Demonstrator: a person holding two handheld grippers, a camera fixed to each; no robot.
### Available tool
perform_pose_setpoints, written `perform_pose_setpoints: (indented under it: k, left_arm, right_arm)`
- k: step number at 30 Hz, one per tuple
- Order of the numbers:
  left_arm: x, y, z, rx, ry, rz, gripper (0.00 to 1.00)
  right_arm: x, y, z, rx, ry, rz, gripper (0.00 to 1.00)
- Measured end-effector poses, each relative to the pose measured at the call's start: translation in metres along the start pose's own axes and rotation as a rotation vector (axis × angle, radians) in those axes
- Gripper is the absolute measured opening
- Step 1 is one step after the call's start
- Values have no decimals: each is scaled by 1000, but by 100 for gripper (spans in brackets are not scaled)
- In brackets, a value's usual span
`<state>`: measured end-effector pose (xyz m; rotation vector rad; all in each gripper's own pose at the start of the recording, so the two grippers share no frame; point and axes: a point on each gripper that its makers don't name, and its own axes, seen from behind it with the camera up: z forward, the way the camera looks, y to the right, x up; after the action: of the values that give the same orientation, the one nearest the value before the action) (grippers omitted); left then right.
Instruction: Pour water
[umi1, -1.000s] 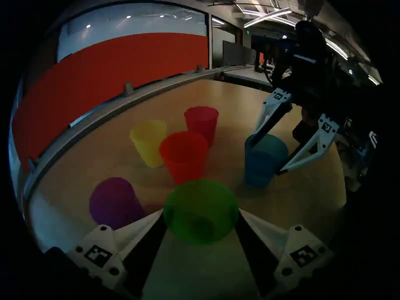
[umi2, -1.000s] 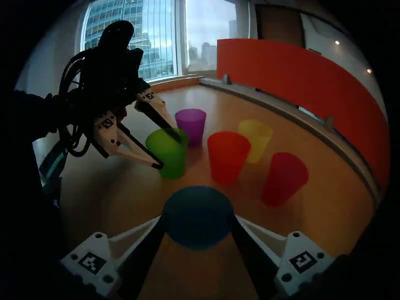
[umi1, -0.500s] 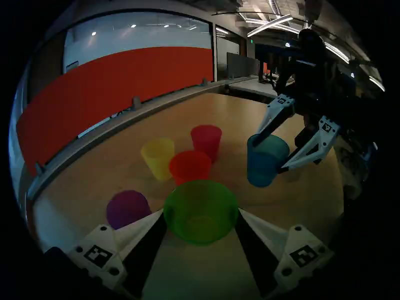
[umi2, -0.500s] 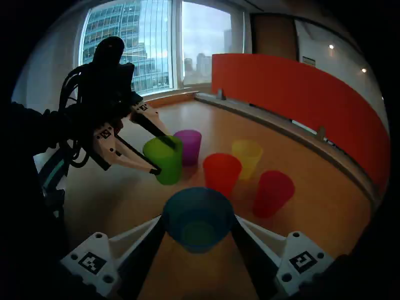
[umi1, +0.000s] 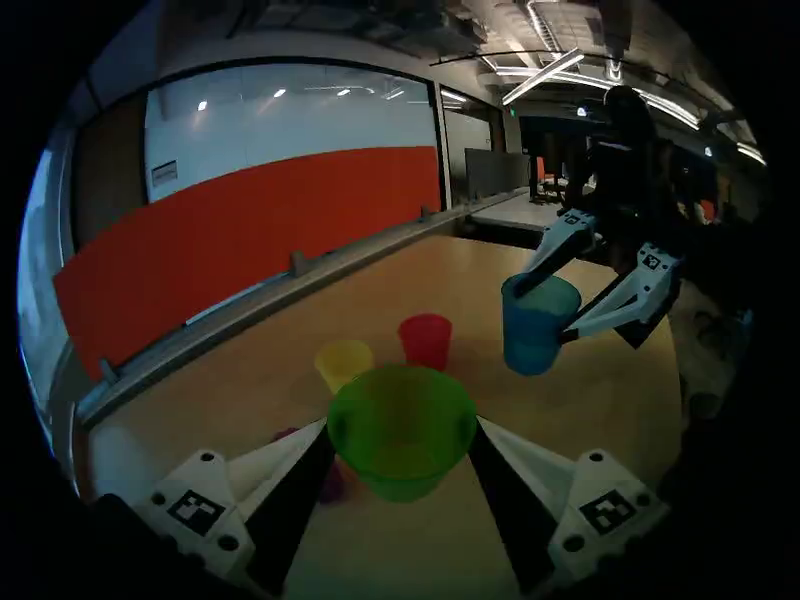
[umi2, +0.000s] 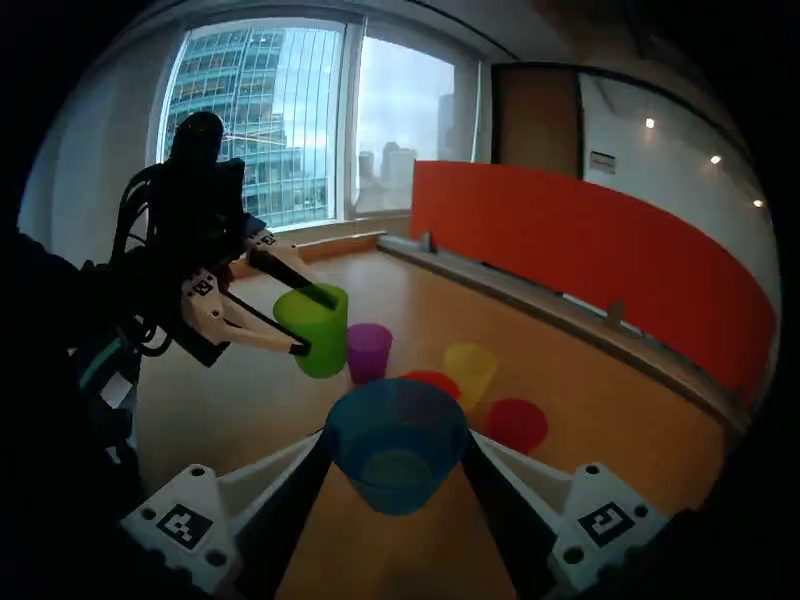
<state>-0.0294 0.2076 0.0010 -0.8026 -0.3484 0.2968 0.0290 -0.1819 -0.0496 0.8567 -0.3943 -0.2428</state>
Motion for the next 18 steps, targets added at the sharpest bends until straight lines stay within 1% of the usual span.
perform_pose_setpoints:
  k: [6, 9, 12, 18]
  left_arm:
    - [20, 0, -15, 20, 48, -9, 87]
    - [28, -1, -22, 32, 69, -4, 87]
    - [37, -1, -28, 44, 95, -1, 88]
    - [54, 3, -36, 45, 147, -11, 88]
  right_arm:
    - [25, 1, -11, -26, 63, -9, 92]
    - [37, 1, -17, -39, 95, -10, 92]
    - [49, 2, -22, -48, 127, -2, 92]
    - [65, 5, -29, -56, 173, 10, 91]
